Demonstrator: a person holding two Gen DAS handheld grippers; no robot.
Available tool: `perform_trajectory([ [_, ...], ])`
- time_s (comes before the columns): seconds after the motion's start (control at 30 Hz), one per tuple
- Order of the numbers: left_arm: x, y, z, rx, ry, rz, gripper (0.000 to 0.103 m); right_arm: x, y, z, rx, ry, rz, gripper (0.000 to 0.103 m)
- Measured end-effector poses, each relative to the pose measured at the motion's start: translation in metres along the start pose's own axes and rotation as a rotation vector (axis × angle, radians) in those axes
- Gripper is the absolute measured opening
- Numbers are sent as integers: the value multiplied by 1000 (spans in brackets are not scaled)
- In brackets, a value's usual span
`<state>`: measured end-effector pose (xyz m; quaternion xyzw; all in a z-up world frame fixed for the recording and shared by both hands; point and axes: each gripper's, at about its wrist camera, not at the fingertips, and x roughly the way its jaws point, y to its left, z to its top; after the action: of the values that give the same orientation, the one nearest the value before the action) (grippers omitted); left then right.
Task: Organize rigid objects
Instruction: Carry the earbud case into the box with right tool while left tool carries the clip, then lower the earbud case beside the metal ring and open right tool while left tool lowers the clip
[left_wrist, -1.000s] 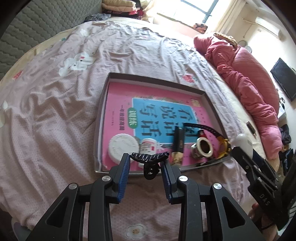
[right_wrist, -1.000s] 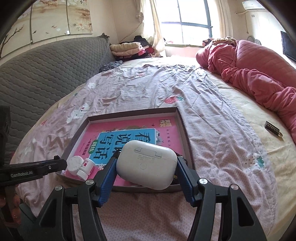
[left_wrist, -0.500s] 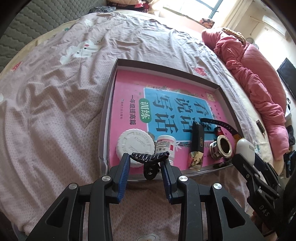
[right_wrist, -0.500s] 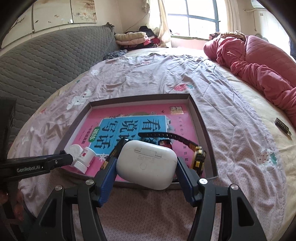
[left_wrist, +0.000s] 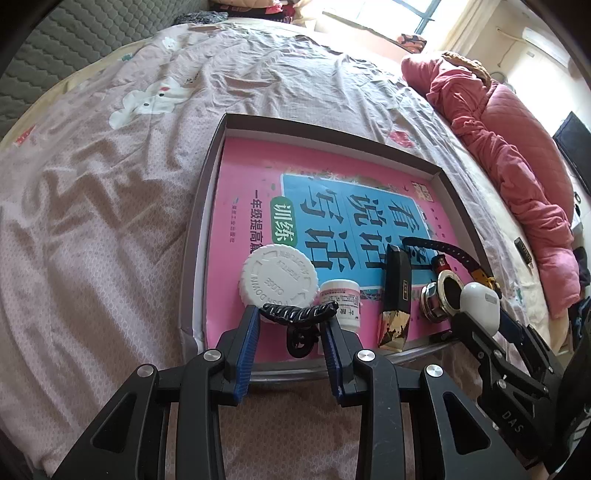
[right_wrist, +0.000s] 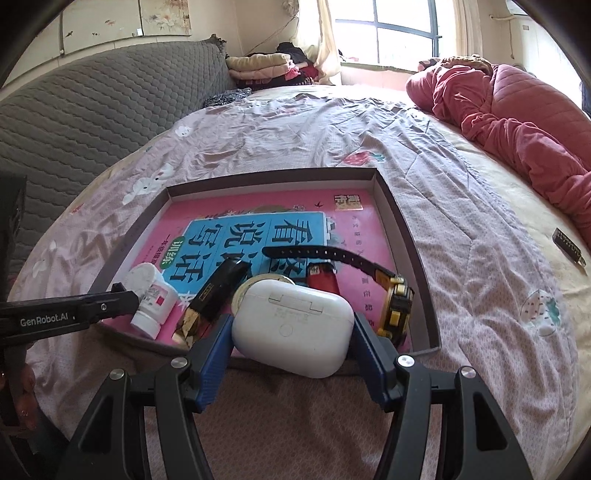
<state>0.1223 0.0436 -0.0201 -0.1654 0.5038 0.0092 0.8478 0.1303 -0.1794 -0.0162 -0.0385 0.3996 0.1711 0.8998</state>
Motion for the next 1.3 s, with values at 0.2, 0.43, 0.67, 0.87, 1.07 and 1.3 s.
perform_trajectory([
  [0.2, 0, 1, 1, -5, 2, -3, 34, 1, -2, 0, -2, 2, 21, 63],
  [0.43, 4, 0, -3, -10, 16, -6, 34, 1, 0, -1, -16, 7, 30, 63],
  [0.67, 4, -2, -3, -10, 18, -7, 34, 5, 5, 2, -52, 12, 21, 63],
  [0.87, 3, -2, -3, -8, 17, -5, 34, 5, 6, 3, -54, 11, 16, 63],
  [1.07, 1, -2, -5, -8, 14, -2, 34, 4, 7, 2, -59, 8, 8, 63],
  [1.3, 0, -1, -4, -7, 14, -2, 34, 6, 9, -1, -70, 21, -8, 63],
])
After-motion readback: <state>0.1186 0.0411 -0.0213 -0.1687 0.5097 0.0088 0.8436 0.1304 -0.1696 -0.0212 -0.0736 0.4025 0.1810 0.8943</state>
